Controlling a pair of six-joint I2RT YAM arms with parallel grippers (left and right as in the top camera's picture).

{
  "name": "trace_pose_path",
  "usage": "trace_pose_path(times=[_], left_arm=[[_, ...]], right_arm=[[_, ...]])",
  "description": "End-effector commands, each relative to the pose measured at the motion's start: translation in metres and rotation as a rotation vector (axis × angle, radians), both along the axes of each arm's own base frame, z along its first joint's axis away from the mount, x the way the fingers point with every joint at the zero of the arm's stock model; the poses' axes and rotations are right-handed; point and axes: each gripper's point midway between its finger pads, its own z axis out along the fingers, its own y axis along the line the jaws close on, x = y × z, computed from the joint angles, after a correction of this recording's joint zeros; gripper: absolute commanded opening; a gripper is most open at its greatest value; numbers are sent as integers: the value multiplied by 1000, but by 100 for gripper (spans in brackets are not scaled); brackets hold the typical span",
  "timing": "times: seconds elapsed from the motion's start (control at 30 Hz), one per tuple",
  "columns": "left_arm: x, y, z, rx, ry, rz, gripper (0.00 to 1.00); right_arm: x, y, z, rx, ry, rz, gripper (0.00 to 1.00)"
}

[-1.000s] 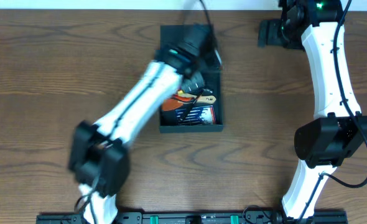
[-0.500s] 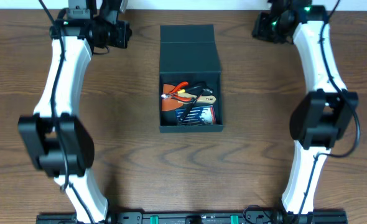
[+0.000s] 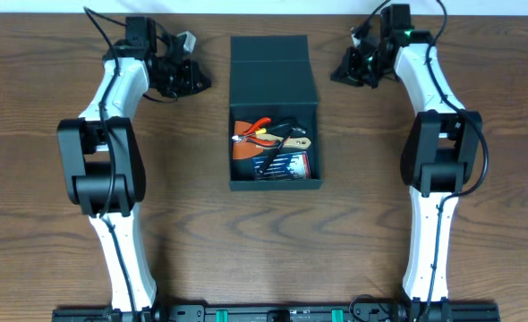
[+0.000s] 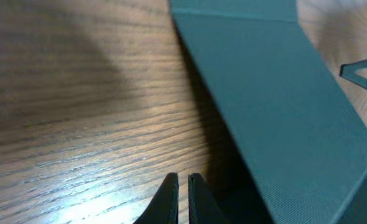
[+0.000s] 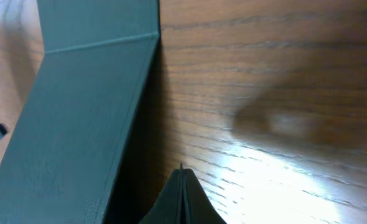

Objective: Pack container
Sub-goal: 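Move both grippers to the box lid's back edge and grasp it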

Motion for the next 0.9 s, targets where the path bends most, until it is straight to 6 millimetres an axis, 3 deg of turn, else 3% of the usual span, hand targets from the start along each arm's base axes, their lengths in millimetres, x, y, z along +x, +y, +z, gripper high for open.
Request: trace_pose_path(times=[0.0,0.17,0.37,0.67,0.87], left_arm=[[-1,-11,-3,-30,16,-4,6],[0,-34,-7,-31,-3,-46,6],[-3,-56,-18,-27,-4,-88,6],[0,-48,-31,-2,10,-61,6],[5,-36,-30,-8,13,-24,6]], right_arm=[[-1,15,3,46,-11,34,1],[5,28,4,26,-56,54,1],[8,28,-16,-101,-60,40,1],[-1,48,-38,2,4,64,1],[2,38,-39,4,7,47,1]])
